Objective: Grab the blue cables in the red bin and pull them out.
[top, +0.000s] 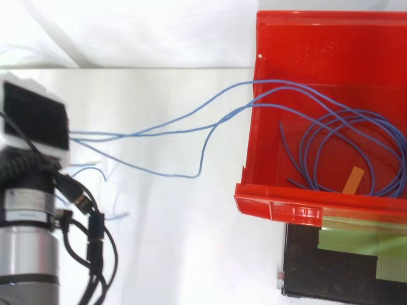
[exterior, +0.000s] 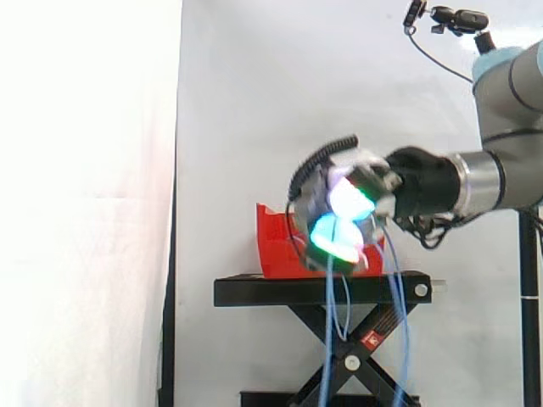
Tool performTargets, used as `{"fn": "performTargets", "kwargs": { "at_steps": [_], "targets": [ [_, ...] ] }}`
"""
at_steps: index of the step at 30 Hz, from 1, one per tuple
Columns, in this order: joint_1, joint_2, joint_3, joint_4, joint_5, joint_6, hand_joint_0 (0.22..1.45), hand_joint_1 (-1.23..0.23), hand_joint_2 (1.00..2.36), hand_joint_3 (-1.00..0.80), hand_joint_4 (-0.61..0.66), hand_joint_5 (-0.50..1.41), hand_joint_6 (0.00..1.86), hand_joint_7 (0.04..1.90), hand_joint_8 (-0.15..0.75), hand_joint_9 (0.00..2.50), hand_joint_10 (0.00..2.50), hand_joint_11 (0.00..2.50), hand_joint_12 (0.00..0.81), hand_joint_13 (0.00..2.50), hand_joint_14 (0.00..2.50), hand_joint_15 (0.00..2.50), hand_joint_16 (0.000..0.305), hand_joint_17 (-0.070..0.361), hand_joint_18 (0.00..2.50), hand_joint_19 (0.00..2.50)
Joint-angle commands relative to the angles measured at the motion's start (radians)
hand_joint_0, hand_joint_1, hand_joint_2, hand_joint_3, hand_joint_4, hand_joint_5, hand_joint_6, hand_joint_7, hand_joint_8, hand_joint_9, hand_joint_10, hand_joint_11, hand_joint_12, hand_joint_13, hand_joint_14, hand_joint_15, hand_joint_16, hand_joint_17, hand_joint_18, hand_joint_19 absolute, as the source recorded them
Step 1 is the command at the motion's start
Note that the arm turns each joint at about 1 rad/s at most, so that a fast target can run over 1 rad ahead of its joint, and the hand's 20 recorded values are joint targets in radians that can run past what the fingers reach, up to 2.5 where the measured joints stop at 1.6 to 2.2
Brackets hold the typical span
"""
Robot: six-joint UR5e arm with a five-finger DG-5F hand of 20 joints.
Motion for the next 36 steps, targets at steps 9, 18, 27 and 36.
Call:
{"fn": "performTargets", "kwargs": {
  "at_steps": [9,18,27,36],
  "targets": [
    [-0.009,0.002,-0.102,0.017,-0.003,0.025,0.96,-0.98,1.01,-0.79,0.20,1.10,0.19,0.85,0.235,1.58,0.14,1.90,0.332,1.19,2.42,0.88,0.040,0.090,1.29,1.37],
    [-0.004,0.083,-0.102,-0.110,-0.080,0.122,0.96,-0.98,1.01,-0.79,0.20,1.10,0.20,0.84,0.227,1.57,0.17,1.87,0.337,1.19,2.42,0.88,0.040,0.089,1.29,1.35],
    [0.002,0.153,-0.101,-0.108,-0.081,0.228,0.96,-0.98,1.01,-0.79,0.20,1.09,0.21,0.84,0.228,1.57,0.17,1.85,0.329,1.19,2.41,0.86,0.041,0.092,1.29,1.33],
    [0.002,0.169,0.004,-0.108,-0.078,0.306,0.96,-0.98,1.01,-0.79,0.20,1.08,0.22,0.83,0.225,1.57,0.16,1.84,0.327,1.19,2.39,0.87,0.042,0.093,1.30,1.32]
  ]
}}
